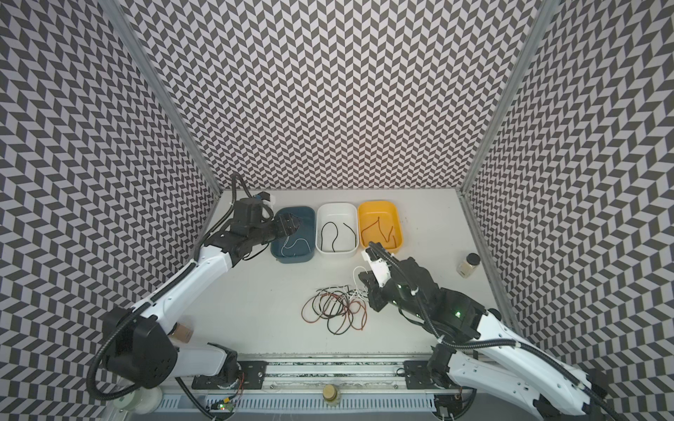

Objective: Untangle the cables

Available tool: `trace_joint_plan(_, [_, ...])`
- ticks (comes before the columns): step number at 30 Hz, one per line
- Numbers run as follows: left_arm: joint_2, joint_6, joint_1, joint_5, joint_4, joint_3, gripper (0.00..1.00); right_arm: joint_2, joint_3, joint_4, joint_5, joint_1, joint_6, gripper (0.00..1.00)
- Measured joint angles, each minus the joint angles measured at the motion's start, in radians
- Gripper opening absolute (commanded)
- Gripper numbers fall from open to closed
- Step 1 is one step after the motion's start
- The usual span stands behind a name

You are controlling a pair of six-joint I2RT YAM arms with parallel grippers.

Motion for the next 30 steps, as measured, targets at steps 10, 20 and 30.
trace_joint_plan(10, [-0.243, -0.141, -0.137, 0.075, 0.028, -0.196, 0.78, -0.006, 0.0, 0.05, -0.003, 0.0, 0.116, 0.0])
trace_joint_plan(20, [-0.397, -0.378, -0.487, 0.052, 0.228, -0.494, 0.78, -0.041, -0.071, 0.185, -0.039, -0.008, 0.22, 0.0])
trace_joint_plan(30, [-0.472, -0.503, -0.707, -0.05, 0.475, -0.619, 0.79, -0.05, -0.111, 0.254, -0.053, -0.014, 0.273, 0.0])
